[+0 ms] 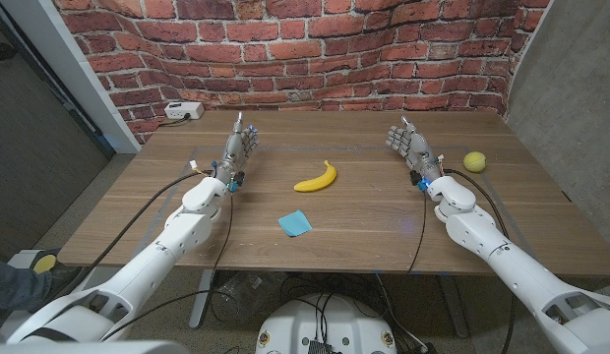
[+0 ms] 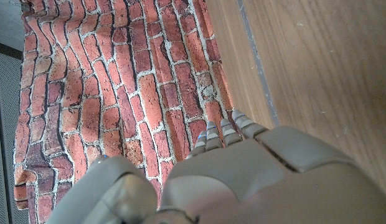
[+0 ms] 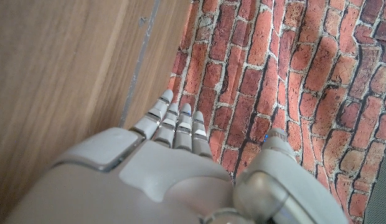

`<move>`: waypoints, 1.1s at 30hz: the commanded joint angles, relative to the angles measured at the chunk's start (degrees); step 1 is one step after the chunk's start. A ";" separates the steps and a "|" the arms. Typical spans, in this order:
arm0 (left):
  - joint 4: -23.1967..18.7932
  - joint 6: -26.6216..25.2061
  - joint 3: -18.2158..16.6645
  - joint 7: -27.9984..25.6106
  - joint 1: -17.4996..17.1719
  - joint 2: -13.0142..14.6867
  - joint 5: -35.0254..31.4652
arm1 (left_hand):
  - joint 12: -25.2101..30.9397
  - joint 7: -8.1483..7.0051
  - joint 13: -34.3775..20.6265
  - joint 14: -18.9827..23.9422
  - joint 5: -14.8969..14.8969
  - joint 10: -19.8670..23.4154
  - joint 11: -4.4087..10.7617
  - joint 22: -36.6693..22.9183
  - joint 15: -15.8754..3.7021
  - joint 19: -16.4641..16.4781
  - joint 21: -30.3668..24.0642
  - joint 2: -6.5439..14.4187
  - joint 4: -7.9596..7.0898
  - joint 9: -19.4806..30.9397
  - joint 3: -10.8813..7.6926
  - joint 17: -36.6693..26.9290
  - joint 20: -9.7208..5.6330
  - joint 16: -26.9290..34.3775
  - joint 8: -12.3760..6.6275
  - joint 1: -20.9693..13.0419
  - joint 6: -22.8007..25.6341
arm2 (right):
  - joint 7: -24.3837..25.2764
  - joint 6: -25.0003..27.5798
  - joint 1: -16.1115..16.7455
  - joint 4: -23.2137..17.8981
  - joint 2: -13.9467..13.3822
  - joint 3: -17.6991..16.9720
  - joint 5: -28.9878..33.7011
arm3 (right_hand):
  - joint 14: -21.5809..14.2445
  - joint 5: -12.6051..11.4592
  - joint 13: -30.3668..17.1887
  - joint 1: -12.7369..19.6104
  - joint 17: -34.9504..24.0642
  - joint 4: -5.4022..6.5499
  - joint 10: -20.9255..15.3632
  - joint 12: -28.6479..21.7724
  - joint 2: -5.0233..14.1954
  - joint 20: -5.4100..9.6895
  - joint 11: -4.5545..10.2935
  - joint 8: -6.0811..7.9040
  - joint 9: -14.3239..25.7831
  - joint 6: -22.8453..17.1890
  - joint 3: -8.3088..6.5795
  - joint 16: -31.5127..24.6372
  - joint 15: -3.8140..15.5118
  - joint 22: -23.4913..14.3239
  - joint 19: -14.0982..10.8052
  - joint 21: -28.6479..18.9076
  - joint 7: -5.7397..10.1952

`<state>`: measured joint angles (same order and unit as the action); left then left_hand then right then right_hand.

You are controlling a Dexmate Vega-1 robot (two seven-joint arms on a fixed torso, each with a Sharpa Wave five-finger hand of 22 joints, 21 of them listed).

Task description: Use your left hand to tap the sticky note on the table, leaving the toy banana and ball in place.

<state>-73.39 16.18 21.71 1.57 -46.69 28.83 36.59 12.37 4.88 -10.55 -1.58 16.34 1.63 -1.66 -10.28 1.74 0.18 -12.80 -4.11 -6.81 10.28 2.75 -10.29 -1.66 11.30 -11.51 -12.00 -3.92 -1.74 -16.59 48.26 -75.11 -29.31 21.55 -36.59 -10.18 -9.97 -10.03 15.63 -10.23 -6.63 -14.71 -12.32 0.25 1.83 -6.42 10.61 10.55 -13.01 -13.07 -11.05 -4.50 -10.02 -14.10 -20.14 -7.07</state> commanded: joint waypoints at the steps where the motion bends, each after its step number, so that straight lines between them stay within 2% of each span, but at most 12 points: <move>1: -1.71 0.61 -0.32 -1.74 -0.68 0.52 -0.86 | 0.38 0.38 -0.23 -0.13 0.37 0.24 -0.62 -0.17 0.11 0.01 -0.26 -0.16 -0.24 0.27 -0.01 -0.18 -0.75 0.24 -0.37 -0.51 0.61 | 1.44 -0.31 1.74 -2.32 -0.45 0.20 1.53 | -0.16 -0.23 -0.28 0.29 -0.19 0.05 -0.47 -0.34 0.00 -0.18 -0.41 0.26 0.18 -0.16 -0.26 -0.16 -0.37 -0.20 0.16 -0.06 0.29; 7: -5.39 -0.38 -0.55 -2.99 -2.45 1.98 -1.33 | 0.46 0.14 -0.22 0.20 0.43 0.72 -0.56 -0.15 0.20 0.00 -0.16 0.14 -0.15 0.26 -0.03 -0.18 -0.33 0.22 -0.60 -0.77 1.43 | 1.45 -1.50 3.08 -4.17 -0.96 0.00 2.16 | 0.07 -0.23 -0.29 0.11 -0.24 0.12 -0.31 -0.20 -0.01 -0.26 -0.51 0.21 0.18 0.08 -0.16 -0.01 -0.43 -0.21 0.70 0.31 0.74; 9: -6.89 -0.98 -0.64 -4.09 -3.15 2.44 -1.73 | 0.61 0.08 -0.22 1.13 0.48 1.49 -0.64 -0.15 0.19 0.96 -0.42 0.52 -0.05 0.26 -0.04 -0.19 0.32 0.40 -0.75 -1.09 2.22 | 1.78 -1.84 3.49 -4.93 -1.15 -0.08 2.63 | 0.07 -0.24 -0.29 0.08 -0.26 0.14 -0.30 -0.18 0.00 -0.32 -0.48 0.21 0.18 0.10 -0.15 0.00 -0.34 -0.21 0.73 0.36 0.78; 15: -8.55 0.68 -0.70 -3.67 -4.48 2.83 -2.18 | 1.11 0.34 -0.24 3.66 0.47 3.87 -0.68 -0.20 0.32 3.48 -1.09 1.04 0.13 0.26 0.16 -0.26 0.51 0.84 -1.09 -1.65 4.20 | 2.57 -1.87 4.17 -7.05 -2.13 -0.28 4.00 | 0.04 -0.25 -0.30 0.03 -0.28 0.16 -0.35 -0.17 0.03 -0.33 -0.42 0.20 0.19 0.18 -0.13 0.02 -0.40 -0.22 0.73 0.45 0.88; 19: -9.60 0.72 -0.83 -4.25 -5.27 3.33 -2.69 | 1.60 0.55 -0.27 5.92 0.37 6.33 -1.18 -0.27 0.68 4.65 -1.24 1.34 0.22 0.29 0.51 -0.32 1.32 1.15 -2.09 -1.95 8.06 | 3.85 -1.57 5.06 -8.49 -2.46 -0.84 4.25 | 0.08 -0.26 -0.31 -0.02 -0.30 0.21 -0.37 -0.15 0.13 -0.46 -0.54 0.26 0.19 0.08 -0.14 0.05 -0.51 -0.22 0.86 0.58 0.94; 21: -8.41 2.74 -0.97 -5.20 -5.24 2.11 -3.30 | 2.10 0.59 -0.31 7.72 0.27 8.50 -1.31 -0.29 0.62 4.64 -1.02 1.54 0.27 0.32 0.75 -0.32 1.89 1.41 -2.65 -2.13 10.52 | 3.58 -1.85 5.63 -9.05 -2.66 -1.22 3.79 | 0.08 -0.27 -0.32 -0.06 -0.32 0.24 -0.40 -0.15 0.21 -0.50 -0.60 0.36 0.19 -0.13 -0.15 0.06 -0.52 -0.23 0.87 0.64 0.98; 23: -6.67 4.92 -0.90 -4.02 -4.78 1.24 -3.18 | 2.39 -0.32 -0.32 9.15 0.16 10.33 -1.03 -0.29 0.29 4.77 -0.82 1.89 0.33 0.33 0.95 -0.28 2.04 1.44 -3.43 -2.41 13.75 | 3.97 -1.87 6.46 -10.23 -3.17 -1.58 3.97 | -0.05 -0.28 -0.33 -0.14 -0.36 0.30 -0.65 -0.23 0.31 -0.52 -0.61 0.40 0.20 -0.21 -0.15 0.01 -0.52 -0.23 0.81 0.68 1.04; 26: -4.15 7.61 -0.61 -1.96 -3.88 0.22 -3.07 | 2.28 -0.88 -0.33 9.60 0.10 10.72 -0.90 -0.30 -0.15 4.46 -0.57 2.08 0.38 0.33 1.05 -0.25 2.76 1.32 -3.79 -2.61 15.45 | 4.45 -1.80 7.55 -11.66 -3.84 -2.08 4.13 | -0.10 -0.29 -0.34 -0.23 -0.39 0.37 -0.68 -0.22 0.39 -0.53 -0.61 0.45 0.20 -0.33 -0.14 -0.01 -0.49 -0.23 0.76 0.72 1.02; 28: -3.10 8.66 -0.36 -1.48 -3.48 -0.17 -3.45 | 2.03 -2.05 -0.35 9.43 0.05 10.69 -0.61 -0.31 -0.43 3.86 -0.21 2.25 0.41 0.32 1.16 -0.24 4.03 0.99 -4.02 -2.78 16.83 | 5.10 -1.62 8.19 -12.44 -4.15 -2.36 4.42 | -0.12 -0.29 -0.34 -0.31 -0.41 0.43 -0.68 -0.21 0.45 -0.52 -0.58 0.48 0.20 -0.40 -0.12 -0.01 -0.63 -0.24 0.68 0.73 1.09; 30: -2.72 9.01 -0.10 -2.14 -3.35 -0.45 -4.29 | 1.75 -3.24 -0.38 9.04 0.03 10.58 -0.62 -0.32 -0.56 3.75 -0.06 2.45 0.48 0.30 1.26 -0.23 4.81 0.61 -4.30 -3.03 18.41 | 5.55 -1.26 8.69 -12.96 -4.29 -2.61 4.35 | -0.12 -0.29 -0.35 -0.37 -0.43 0.46 -0.66 -0.19 0.47 -0.53 -0.58 0.52 0.20 -0.48 -0.10 -0.01 -0.67 -0.24 0.65 0.76 1.21; 33: -2.37 9.61 0.36 -3.68 -3.30 -0.63 -6.24 | 1.30 -3.95 -0.40 8.32 0.02 9.93 -0.69 -0.30 -0.27 3.49 0.16 2.67 0.56 0.27 1.31 -0.23 5.32 0.16 -4.44 -3.32 19.66 | 6.23 -0.68 9.09 -13.32 -4.45 -2.76 4.61 | -0.10 -0.29 -0.36 -0.52 -0.46 0.54 -0.63 -0.15 0.52 -0.65 -0.71 0.56 0.21 -0.58 -0.06 0.01 -0.75 -0.25 0.66 0.84 1.36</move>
<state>-78.71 21.50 21.05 -1.40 -50.65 29.76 33.44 13.97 1.45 -10.81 7.35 16.34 11.87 -2.47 -10.44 1.41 3.66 -13.08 -1.60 -6.24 10.38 3.79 -10.38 3.10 11.84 -15.52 -14.78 14.68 2.38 -18.28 54.91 -85.37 -32.58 19.92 -32.68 -9.94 -9.97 -10.29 15.38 -10.55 -6.46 -15.01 -12.32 0.50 1.32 -6.72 10.82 10.54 -13.09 -13.23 -11.04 -4.72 -10.01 -13.57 -19.46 -5.92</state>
